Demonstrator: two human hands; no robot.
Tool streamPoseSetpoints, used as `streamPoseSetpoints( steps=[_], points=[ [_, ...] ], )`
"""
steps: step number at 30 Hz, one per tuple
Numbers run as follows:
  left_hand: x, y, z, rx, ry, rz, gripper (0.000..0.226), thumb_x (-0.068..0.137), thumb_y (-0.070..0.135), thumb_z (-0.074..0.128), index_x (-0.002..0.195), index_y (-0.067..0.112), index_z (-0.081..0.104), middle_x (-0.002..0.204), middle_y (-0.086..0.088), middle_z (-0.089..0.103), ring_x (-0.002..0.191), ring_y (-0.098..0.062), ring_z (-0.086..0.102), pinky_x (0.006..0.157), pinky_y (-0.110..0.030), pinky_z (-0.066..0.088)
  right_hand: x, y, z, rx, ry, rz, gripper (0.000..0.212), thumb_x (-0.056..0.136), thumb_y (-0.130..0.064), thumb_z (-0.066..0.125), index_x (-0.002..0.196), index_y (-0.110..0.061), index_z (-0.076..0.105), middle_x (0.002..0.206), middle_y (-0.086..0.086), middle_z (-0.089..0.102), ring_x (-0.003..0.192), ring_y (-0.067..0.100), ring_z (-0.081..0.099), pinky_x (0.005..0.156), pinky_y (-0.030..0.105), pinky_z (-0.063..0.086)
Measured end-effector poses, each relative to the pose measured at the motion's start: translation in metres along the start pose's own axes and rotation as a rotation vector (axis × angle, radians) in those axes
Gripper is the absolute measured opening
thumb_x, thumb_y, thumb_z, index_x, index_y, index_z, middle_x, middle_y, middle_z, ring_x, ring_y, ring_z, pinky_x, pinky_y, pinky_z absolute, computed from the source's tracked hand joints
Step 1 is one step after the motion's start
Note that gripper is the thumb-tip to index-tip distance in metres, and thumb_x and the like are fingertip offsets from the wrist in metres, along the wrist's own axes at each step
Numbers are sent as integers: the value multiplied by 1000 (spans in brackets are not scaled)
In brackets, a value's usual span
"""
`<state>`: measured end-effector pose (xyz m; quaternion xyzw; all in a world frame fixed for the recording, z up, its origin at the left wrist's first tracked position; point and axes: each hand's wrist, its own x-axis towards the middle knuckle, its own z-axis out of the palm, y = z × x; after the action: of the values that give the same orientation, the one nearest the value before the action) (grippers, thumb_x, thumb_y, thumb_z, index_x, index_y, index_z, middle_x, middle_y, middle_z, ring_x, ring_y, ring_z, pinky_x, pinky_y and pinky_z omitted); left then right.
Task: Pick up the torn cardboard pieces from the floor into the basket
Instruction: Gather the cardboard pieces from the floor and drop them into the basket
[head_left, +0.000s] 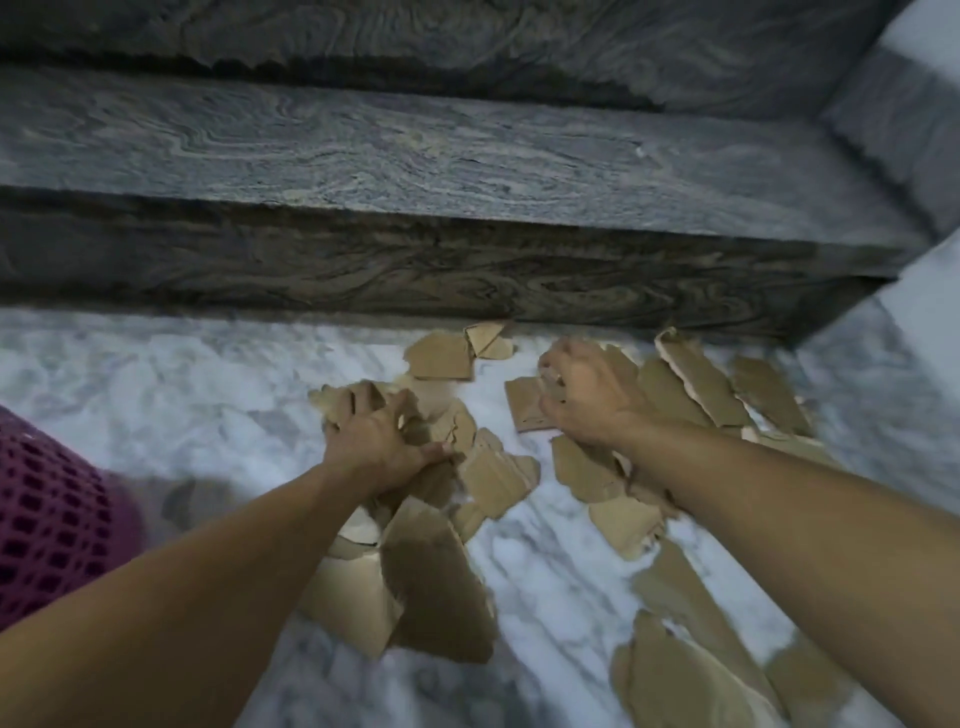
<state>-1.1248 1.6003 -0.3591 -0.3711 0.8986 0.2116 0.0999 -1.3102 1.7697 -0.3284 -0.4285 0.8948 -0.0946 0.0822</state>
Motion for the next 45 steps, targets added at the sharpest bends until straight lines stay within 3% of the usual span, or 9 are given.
streamPoseSetpoints(
  steps=[5,8,10,13,18,26,34,40,45],
  points=[
    [-16,34,6,-22,-72,57,88,67,76,62,141,38,32,159,-6,4,146,-34,3,113,-62,14,-20,44,-19,158,193,199,62,82,-35,73,135,-12,51,153,15,28,140,31,29,112,38,30],
    [-22,45,3,-5,-67,33,106,64,79,62,150,36,17,162,-2,-6,148,-33,-1,112,-66,11,-42,64,-34,278,626,211,45,81,-29,65,115,0,57,125,21,47,111,34,51,92,37,42],
    [-23,45,1,-5,-53,25,110,64,78,63,152,33,14,162,-3,-7,148,-33,-2,113,-65,11,-53,82,-44,302,719,305,38,82,-28,66,108,-2,57,113,20,50,100,34,54,84,39,44],
    [-24,42,-1,30,-48,33,111,63,74,67,151,29,16,162,-6,-3,148,-33,0,114,-63,14,-68,114,-46,244,554,618,44,84,-35,69,116,-7,57,124,19,50,115,37,49,94,43,43],
    [-24,44,5,29,-83,39,94,64,66,72,140,29,32,152,-10,19,141,-36,18,110,-58,27,-98,139,-36,315,168,931,111,57,-67,74,144,-8,41,145,20,43,131,39,44,106,49,41],
    [-1,75,11,-35,15,-43,91,67,72,65,138,24,35,144,-8,35,135,-34,29,102,-53,38,-99,138,-24,87,-23,552,126,49,-70,82,149,-19,24,156,10,24,144,33,22,113,52,28],
    [38,93,-4,70,76,-103,110,61,84,57,149,26,23,159,-8,15,144,-36,17,112,-61,17,-73,165,-30,45,-99,448,147,32,-86,70,152,-37,2,161,-4,6,149,25,2,115,62,15],
    [52,87,-3,-89,41,-13,102,66,72,66,147,22,29,151,-12,28,139,-38,24,112,-55,27,-74,182,-27,-112,98,317,94,79,-56,58,153,-25,8,141,16,50,122,37,52,98,48,46],
    [49,91,2,-137,41,8,90,70,65,68,141,20,36,143,-12,42,133,-37,29,105,-47,31,-63,191,-23,-242,148,365,73,90,-51,57,149,-21,25,138,16,47,121,39,49,94,48,47]
  ],
)
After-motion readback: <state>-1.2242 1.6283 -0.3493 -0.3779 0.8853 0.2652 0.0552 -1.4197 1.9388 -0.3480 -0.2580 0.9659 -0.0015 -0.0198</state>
